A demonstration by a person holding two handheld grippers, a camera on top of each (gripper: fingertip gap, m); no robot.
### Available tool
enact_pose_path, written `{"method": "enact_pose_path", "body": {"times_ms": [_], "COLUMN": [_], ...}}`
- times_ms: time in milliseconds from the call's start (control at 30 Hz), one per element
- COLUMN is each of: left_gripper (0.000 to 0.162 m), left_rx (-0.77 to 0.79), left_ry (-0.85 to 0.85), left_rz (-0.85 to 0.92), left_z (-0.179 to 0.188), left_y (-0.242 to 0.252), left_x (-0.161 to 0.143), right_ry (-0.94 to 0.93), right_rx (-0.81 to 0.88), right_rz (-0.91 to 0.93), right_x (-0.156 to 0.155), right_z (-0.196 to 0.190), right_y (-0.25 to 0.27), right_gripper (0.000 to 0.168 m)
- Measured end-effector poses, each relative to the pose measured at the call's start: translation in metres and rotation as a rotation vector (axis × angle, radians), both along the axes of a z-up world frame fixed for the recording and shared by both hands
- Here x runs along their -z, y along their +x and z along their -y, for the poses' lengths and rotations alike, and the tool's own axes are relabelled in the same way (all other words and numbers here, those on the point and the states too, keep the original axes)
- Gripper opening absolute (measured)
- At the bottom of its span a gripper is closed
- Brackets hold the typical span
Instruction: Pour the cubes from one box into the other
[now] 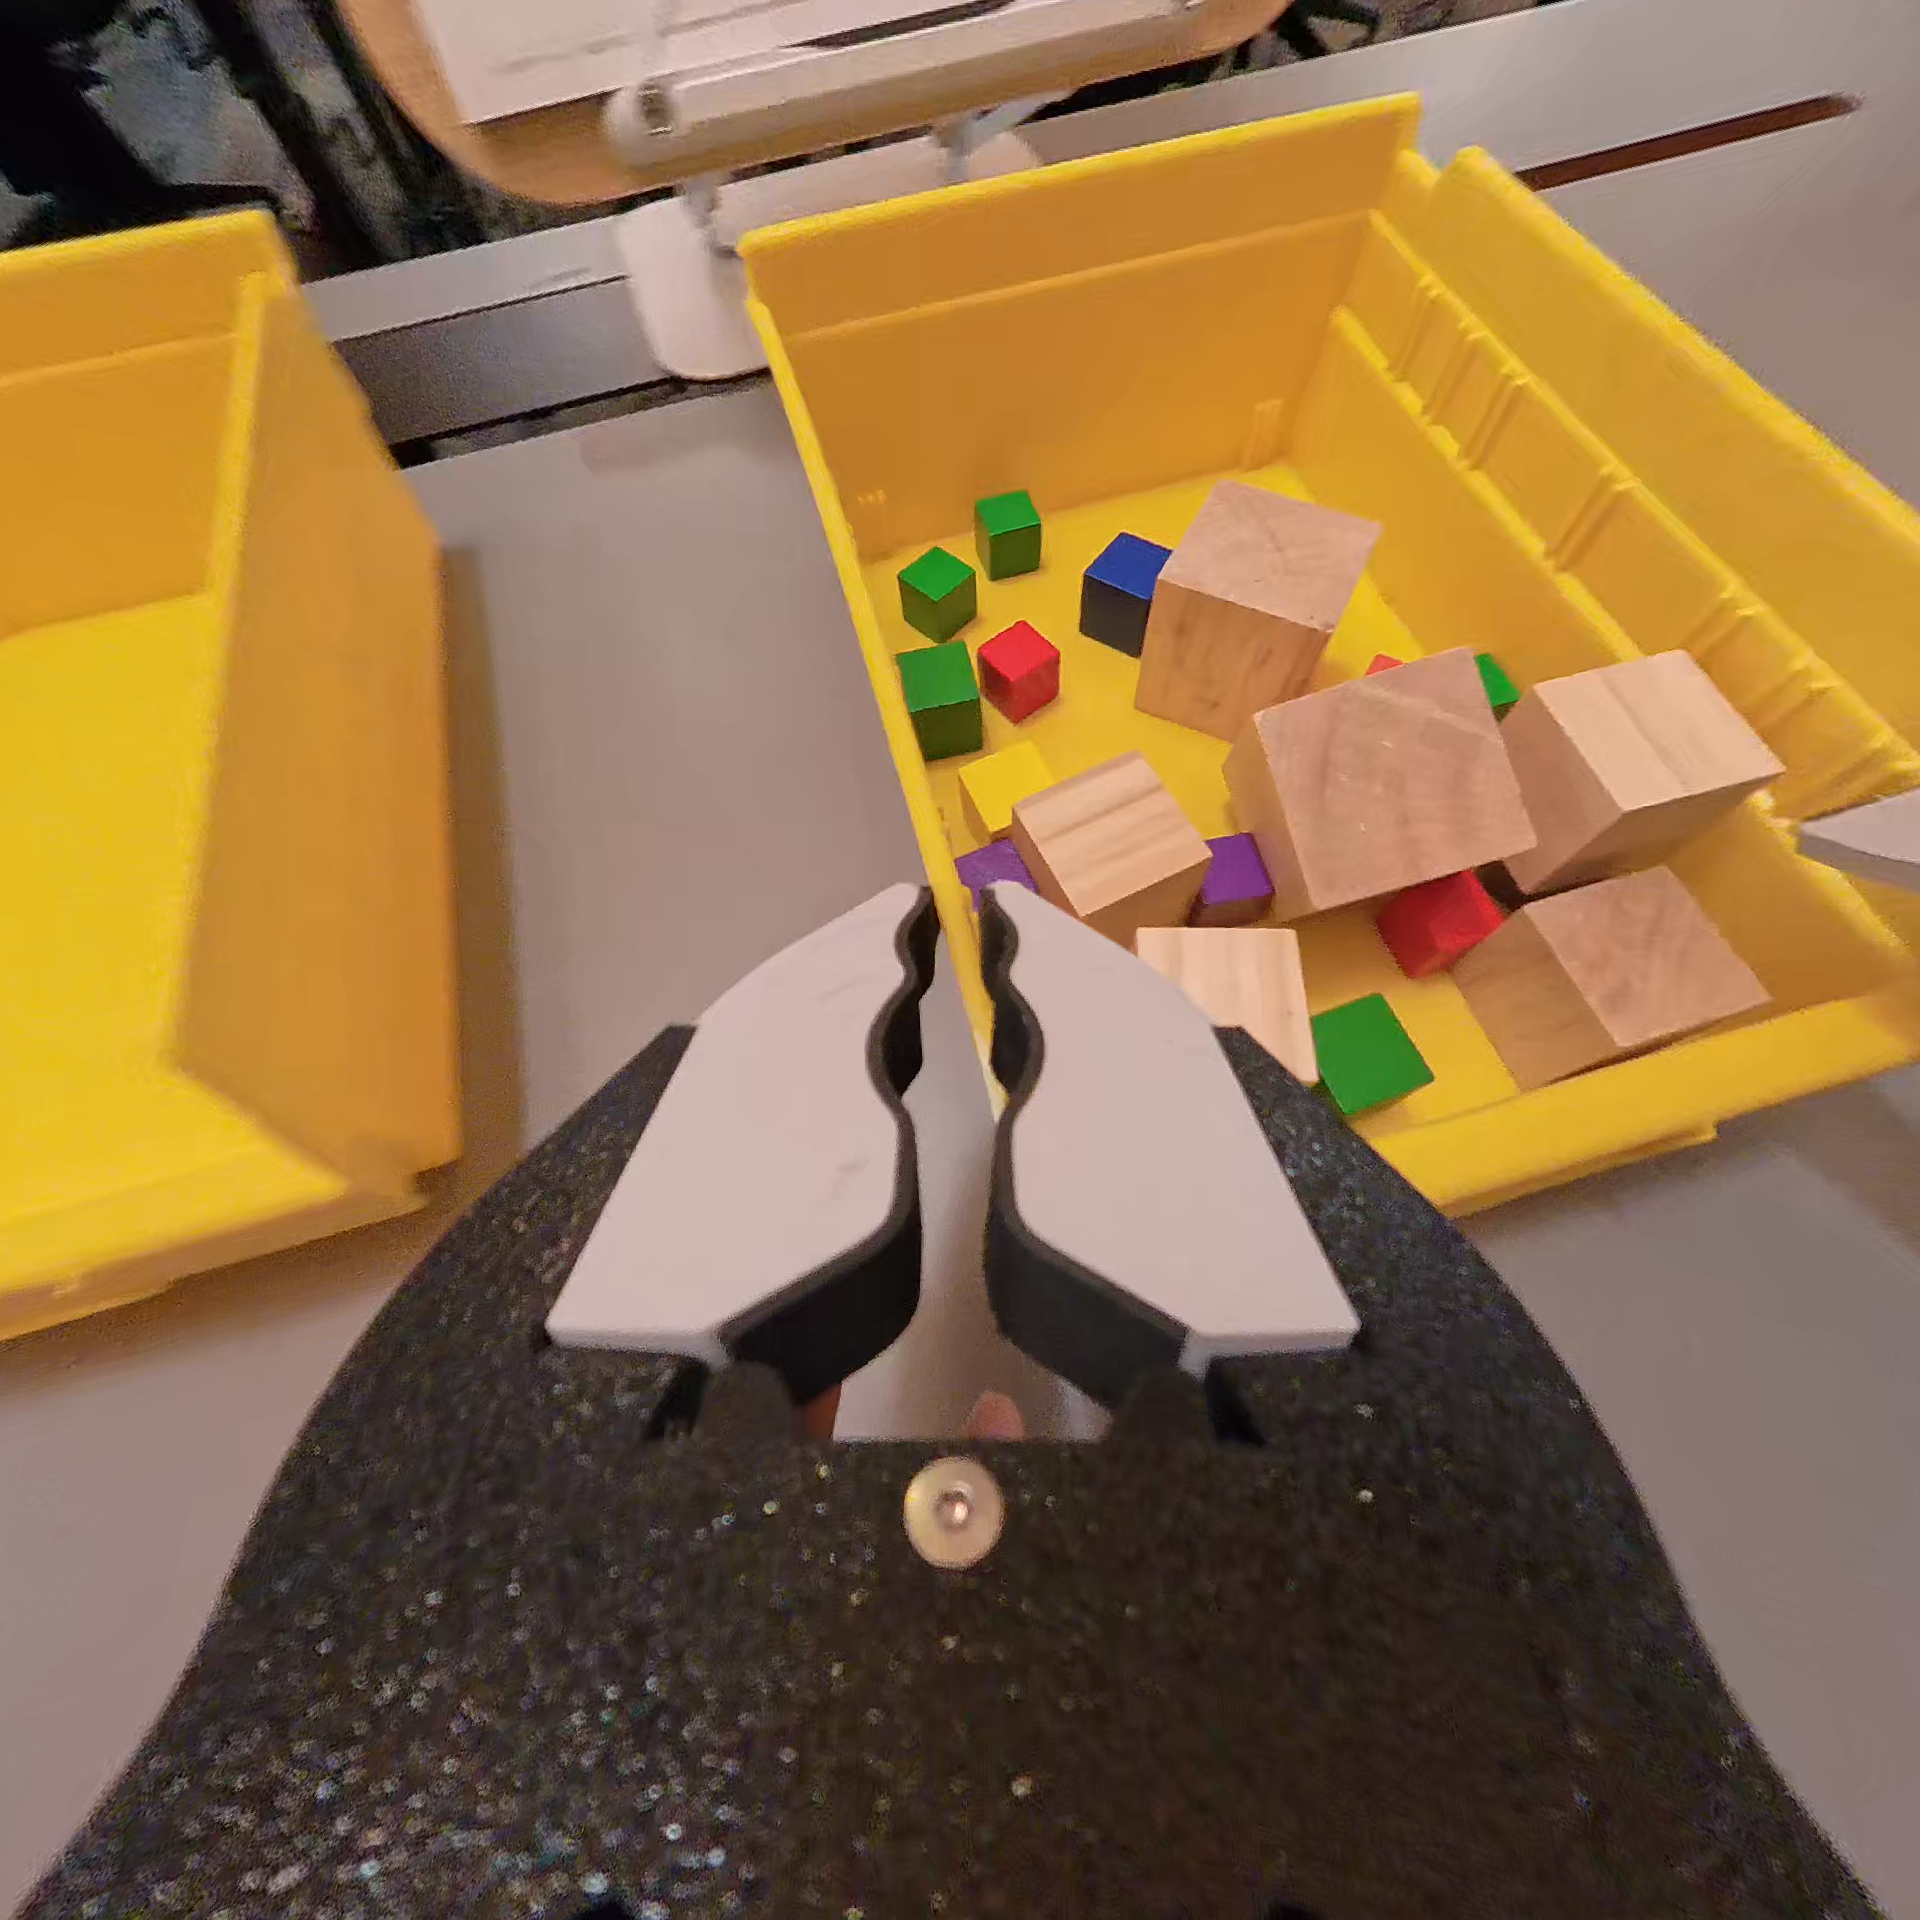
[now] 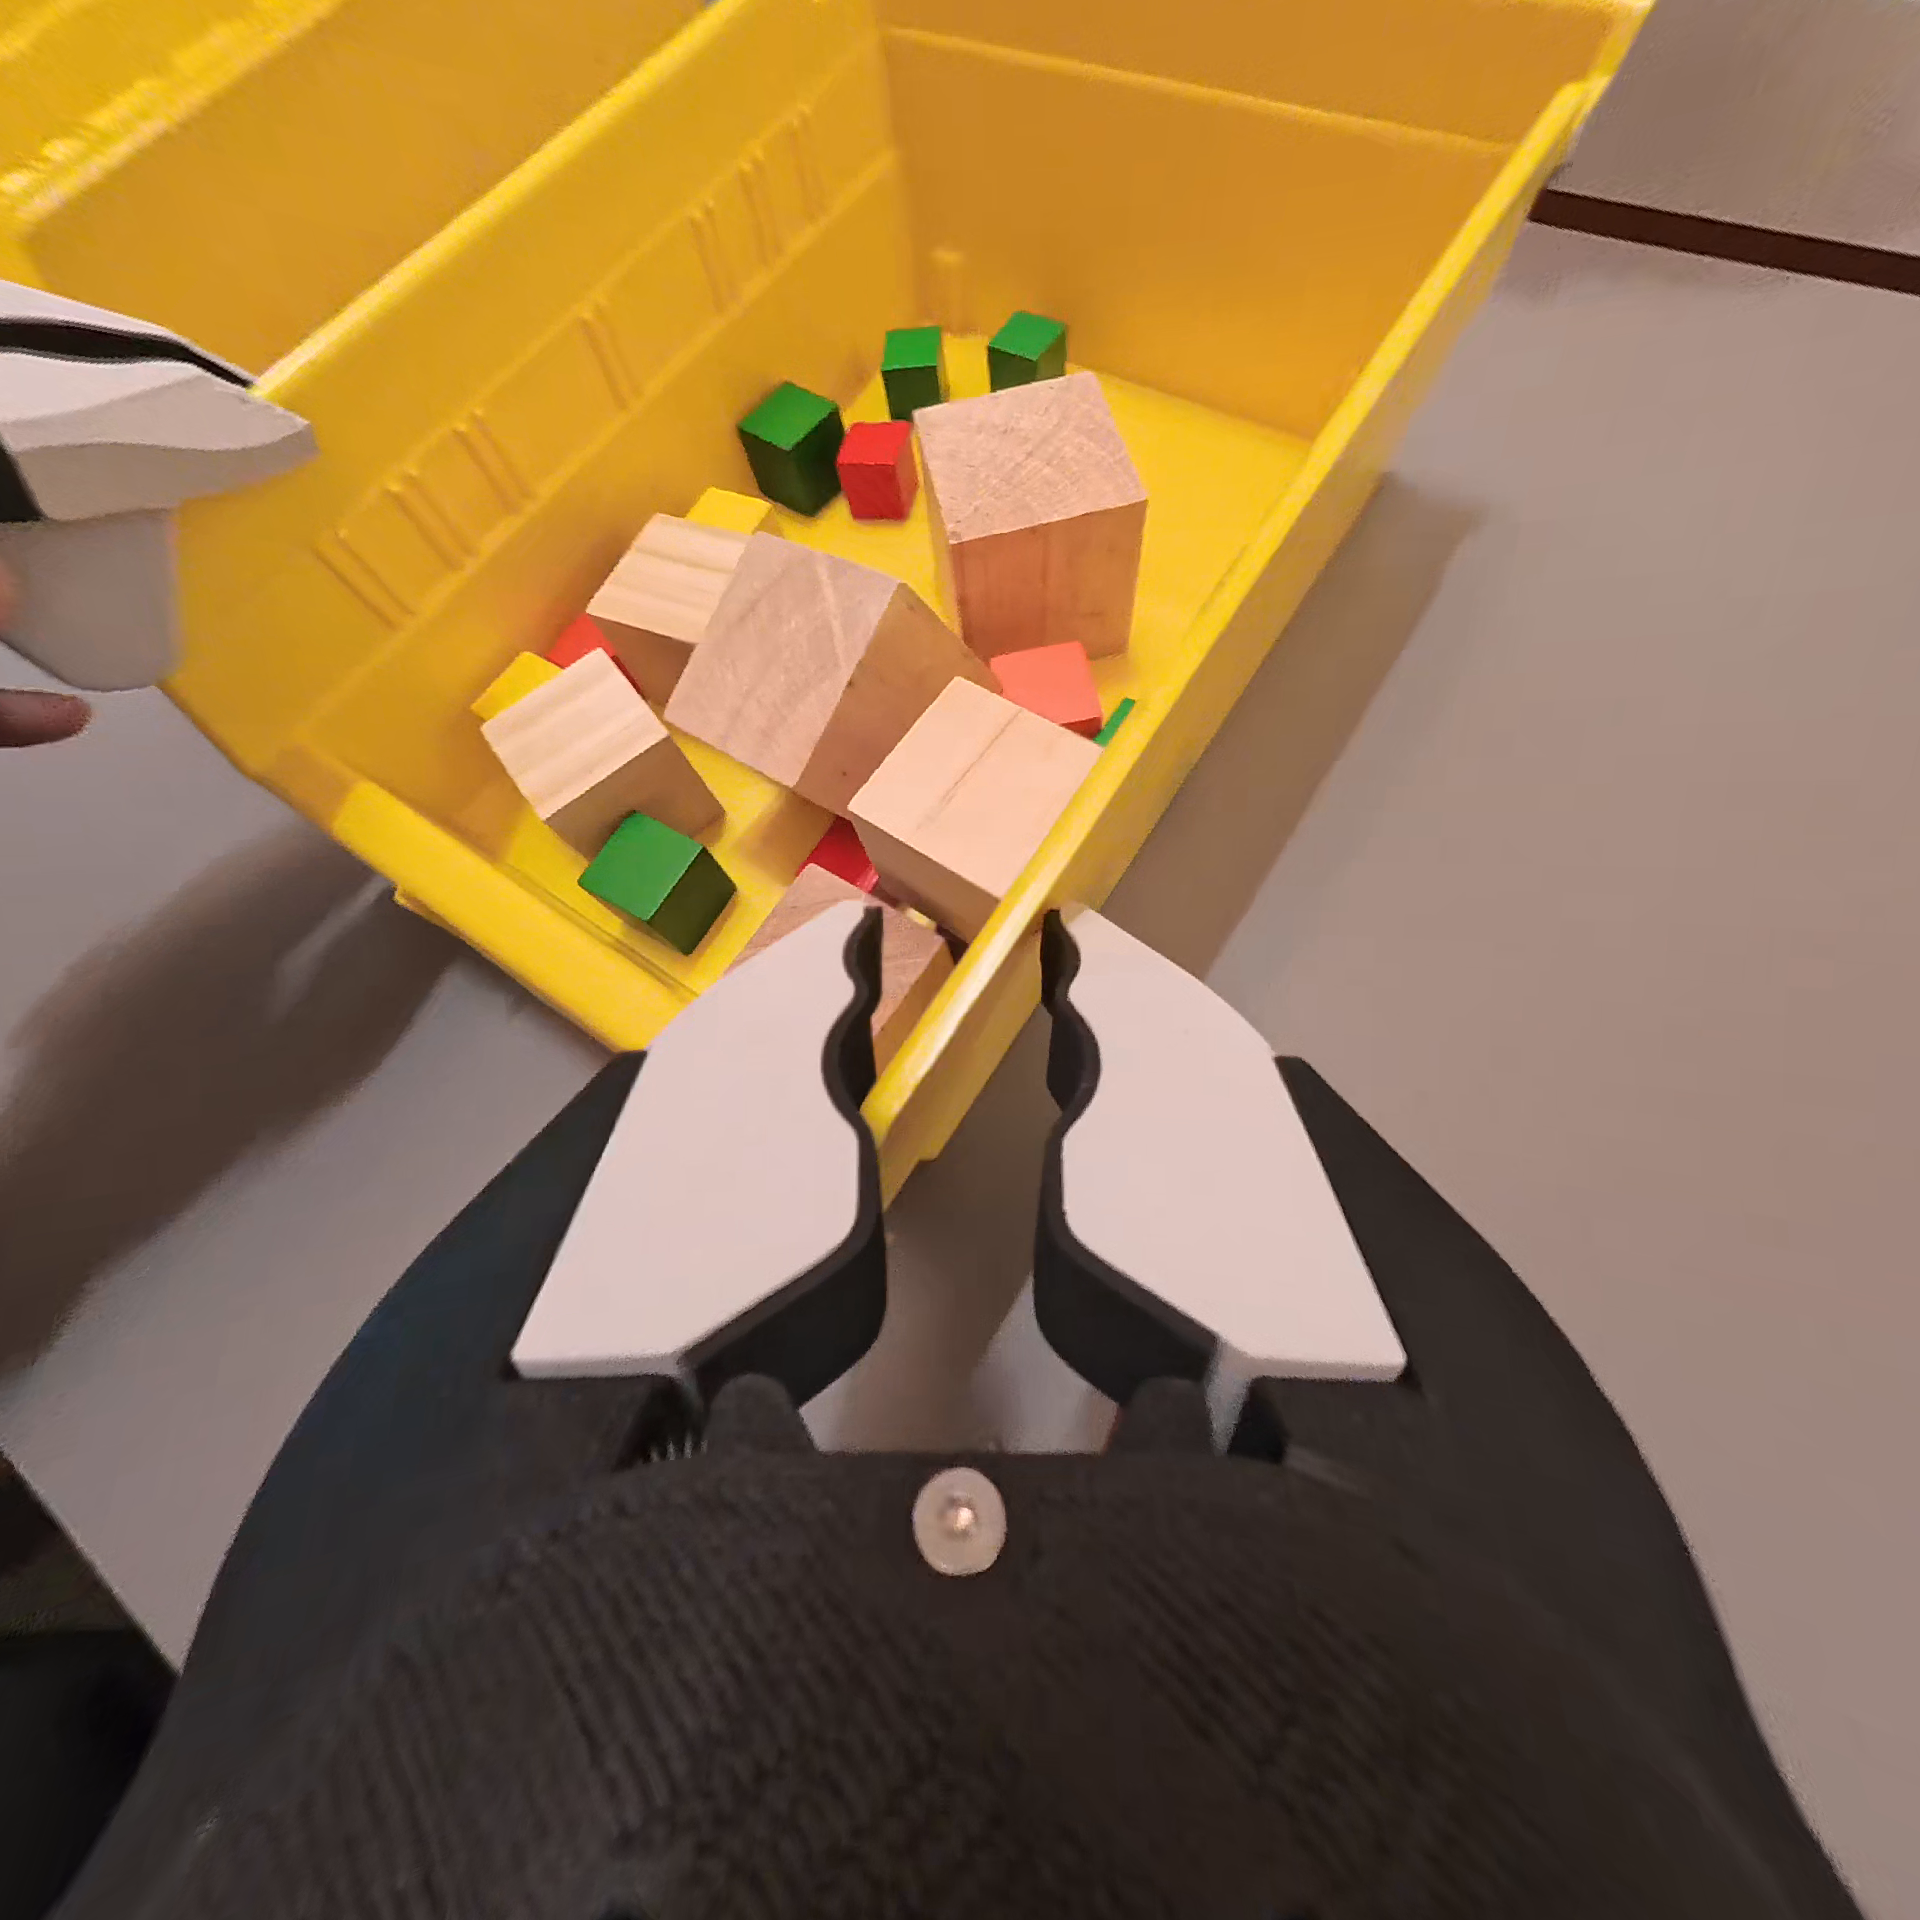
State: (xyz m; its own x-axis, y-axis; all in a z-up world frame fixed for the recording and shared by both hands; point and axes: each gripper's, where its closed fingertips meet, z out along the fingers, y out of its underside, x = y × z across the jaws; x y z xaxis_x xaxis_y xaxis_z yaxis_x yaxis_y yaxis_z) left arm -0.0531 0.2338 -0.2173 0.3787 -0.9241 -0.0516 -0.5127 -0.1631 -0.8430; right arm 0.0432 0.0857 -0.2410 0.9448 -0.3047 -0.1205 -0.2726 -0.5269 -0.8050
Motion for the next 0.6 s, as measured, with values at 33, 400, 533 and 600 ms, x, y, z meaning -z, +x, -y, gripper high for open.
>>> {"method": "enact_pose_path", "body": {"times_ms": [33,400,533,600], "left_gripper": [0.006,0.047,0.064,0.061], "left_rx": [-0.012,-0.068,-0.302,-0.272], "left_ry": [0.006,0.059,0.167,0.124], "left_rz": [-0.005,0.077,0.02,-0.089], "left_z": [-0.01,-0.117,-0.24,-0.283], "left_y": [-0.008,-0.068,-0.121,-0.131], "left_x": [0.0,-0.049,-0.077,-0.058], "right_ry": [0.009,0.113,0.17,0.167], "right_rx": [-0.017,-0.111,-0.053,-0.033], "right_rz": [0.002,-0.202,-0.188,-0.138], "right_x": [0.0,-0.007,-0.024,-0.031], "right_z": [-0.009,-0.03,-0.015,-0.009], "right_y": [-0.008,-0.034,-0.013,-0.002], "right_gripper": [0.03,0.044,0.069,0.077]}}
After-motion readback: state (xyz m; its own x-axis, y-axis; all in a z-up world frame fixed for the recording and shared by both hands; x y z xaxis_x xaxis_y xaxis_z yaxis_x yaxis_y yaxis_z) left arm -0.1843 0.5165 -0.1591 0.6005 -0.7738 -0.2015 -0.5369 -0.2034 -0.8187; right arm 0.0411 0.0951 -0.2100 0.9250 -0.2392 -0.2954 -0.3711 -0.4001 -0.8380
